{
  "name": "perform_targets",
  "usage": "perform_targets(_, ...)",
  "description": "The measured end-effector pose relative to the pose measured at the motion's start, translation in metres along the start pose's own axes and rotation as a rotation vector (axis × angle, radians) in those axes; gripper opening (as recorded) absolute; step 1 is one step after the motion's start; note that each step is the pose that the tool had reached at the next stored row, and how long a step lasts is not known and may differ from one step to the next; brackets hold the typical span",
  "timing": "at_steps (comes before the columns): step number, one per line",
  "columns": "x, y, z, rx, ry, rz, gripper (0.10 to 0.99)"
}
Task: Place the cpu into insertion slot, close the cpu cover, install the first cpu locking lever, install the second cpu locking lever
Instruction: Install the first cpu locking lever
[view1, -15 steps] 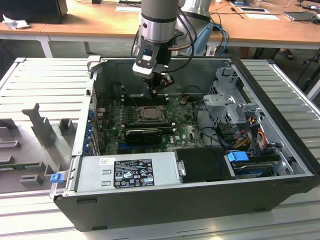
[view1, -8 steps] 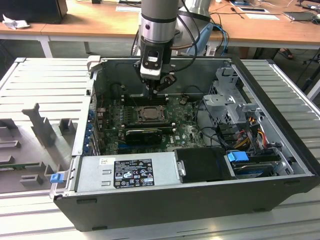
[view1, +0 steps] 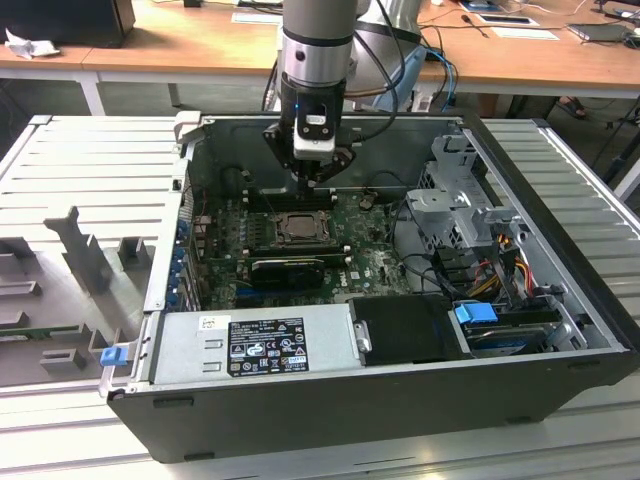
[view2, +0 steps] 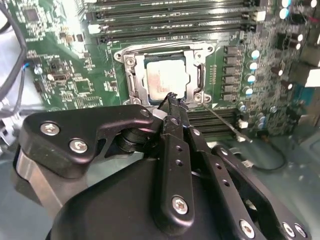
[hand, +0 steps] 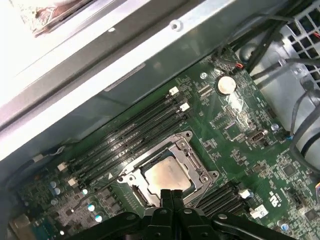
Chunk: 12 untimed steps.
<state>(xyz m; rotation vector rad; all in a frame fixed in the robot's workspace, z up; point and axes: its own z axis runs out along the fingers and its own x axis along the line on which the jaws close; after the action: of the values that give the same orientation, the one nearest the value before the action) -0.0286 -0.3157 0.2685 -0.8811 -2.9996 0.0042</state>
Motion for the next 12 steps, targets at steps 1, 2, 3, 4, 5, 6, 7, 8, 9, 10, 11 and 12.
perform_targets(1,0.0000,0.0000,0.0000,0.000,-0.0001,-0.012,0.106)
perform_targets(2,0.0000,0.0000,0.0000,0.000,-0.0003,-0.034,0.106)
perform_targets(3,0.0000,0.0000,0.0000,0.001,-0.0003,-0.053,0.106)
perform_targets(4,0.0000,0.0000,0.0000,0.001,-0.0005,-0.072,0.106)
perform_targets(5,0.0000,0.0000,0.0000,0.001,-0.0006,-0.084,0.106)
perform_targets(6,0.0000,0.0000,0.0000,0.001,-0.0007,-0.094,0.106)
perform_targets(7,0.0000,0.0000,0.0000,0.001,-0.0008,-0.106,0.106)
perform_targets(8,0.0000,0.0000,0.0000,0.002,-0.0008,-0.114,0.106)
perform_targets(9,0.0000,0.0000,0.0000,0.002,-0.0009,-0.123,0.106)
perform_targets(10,0.0000,0.0000,0.0000,0.002,-0.0009,-0.131,0.106)
perform_targets(11,0.0000,0.0000,0.0000,0.002,-0.0010,-0.141,0.106)
perform_targets(12,0.0000,0.0000,0.0000,0.002,-0.0010,-0.150,0.106)
